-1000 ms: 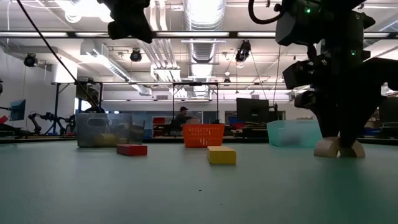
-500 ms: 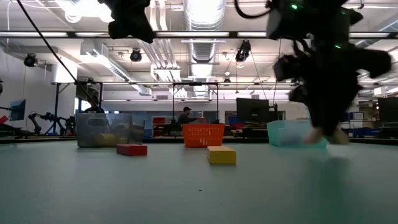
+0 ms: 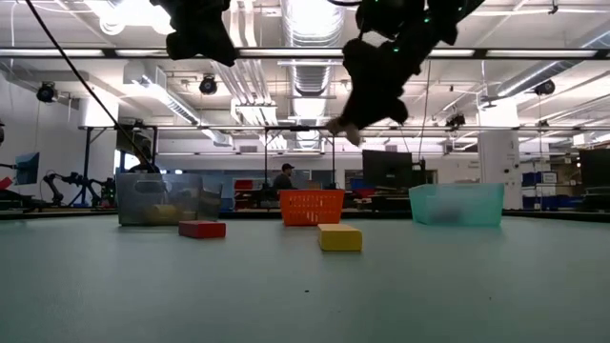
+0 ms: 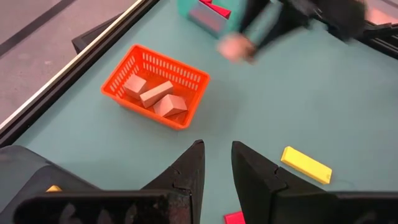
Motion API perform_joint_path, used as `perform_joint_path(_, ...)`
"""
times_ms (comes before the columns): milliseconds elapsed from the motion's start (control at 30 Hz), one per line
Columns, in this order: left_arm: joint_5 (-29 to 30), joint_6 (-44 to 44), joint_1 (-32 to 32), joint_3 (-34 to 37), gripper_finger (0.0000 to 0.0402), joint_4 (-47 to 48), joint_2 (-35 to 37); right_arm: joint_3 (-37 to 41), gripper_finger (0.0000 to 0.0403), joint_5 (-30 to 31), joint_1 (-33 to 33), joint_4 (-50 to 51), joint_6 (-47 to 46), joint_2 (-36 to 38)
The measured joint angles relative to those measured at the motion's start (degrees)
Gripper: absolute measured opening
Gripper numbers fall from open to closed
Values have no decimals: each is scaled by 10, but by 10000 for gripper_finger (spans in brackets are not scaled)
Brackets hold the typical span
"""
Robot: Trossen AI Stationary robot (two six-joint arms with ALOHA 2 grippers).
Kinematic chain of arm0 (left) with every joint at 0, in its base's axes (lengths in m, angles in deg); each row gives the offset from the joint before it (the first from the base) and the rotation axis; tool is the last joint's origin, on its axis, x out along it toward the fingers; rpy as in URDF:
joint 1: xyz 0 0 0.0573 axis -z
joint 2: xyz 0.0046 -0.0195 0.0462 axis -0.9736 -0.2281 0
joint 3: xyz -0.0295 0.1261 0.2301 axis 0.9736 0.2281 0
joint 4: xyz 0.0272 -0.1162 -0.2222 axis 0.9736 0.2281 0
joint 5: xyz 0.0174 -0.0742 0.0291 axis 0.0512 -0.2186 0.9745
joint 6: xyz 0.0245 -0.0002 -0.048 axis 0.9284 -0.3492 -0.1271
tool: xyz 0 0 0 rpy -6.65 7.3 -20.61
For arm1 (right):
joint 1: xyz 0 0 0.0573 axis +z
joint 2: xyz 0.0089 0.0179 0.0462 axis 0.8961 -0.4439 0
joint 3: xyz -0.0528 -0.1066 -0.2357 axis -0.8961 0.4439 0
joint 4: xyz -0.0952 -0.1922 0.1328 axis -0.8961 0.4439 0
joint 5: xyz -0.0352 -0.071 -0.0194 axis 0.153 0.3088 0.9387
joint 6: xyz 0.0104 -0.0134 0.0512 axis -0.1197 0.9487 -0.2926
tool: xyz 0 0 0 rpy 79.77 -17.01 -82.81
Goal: Sort & place blocks by color
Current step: Put the brown block into the orange bin
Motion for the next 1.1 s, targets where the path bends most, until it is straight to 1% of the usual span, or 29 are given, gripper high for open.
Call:
perform_joint_path(200, 0, 1, 0, 0, 63, -1, 0, -13, 121, -2, -82, -127, -47, -28)
perform_joint_path(267, 0, 1, 0, 0, 63, -2, 0, -15, 121, -5, -98, -156, -65, -48)
perform_joint_path(367, 8, 2, 0, 0, 63, -2, 0, -25, 121, -6, -105, -197, -90, -84)
perform_joint_path(567, 12, 3, 0, 0, 63, -2, 0, -67, 121, -1, -116, -188, -117, -158)
perform_joint_path(800, 12, 3, 0, 0, 63, -2, 0, -123, 121, -1, -124, -132, -116, -207)
perform_joint_path(1000, 12, 3, 0, 0, 63, -2, 0, -130, 165, 7, -127, -124, -139, -221)
perform_joint_path(1100, 12, 3, 0, 1, 63, -2, 0, -127, 174, 12, -127, -110, -140, -224)
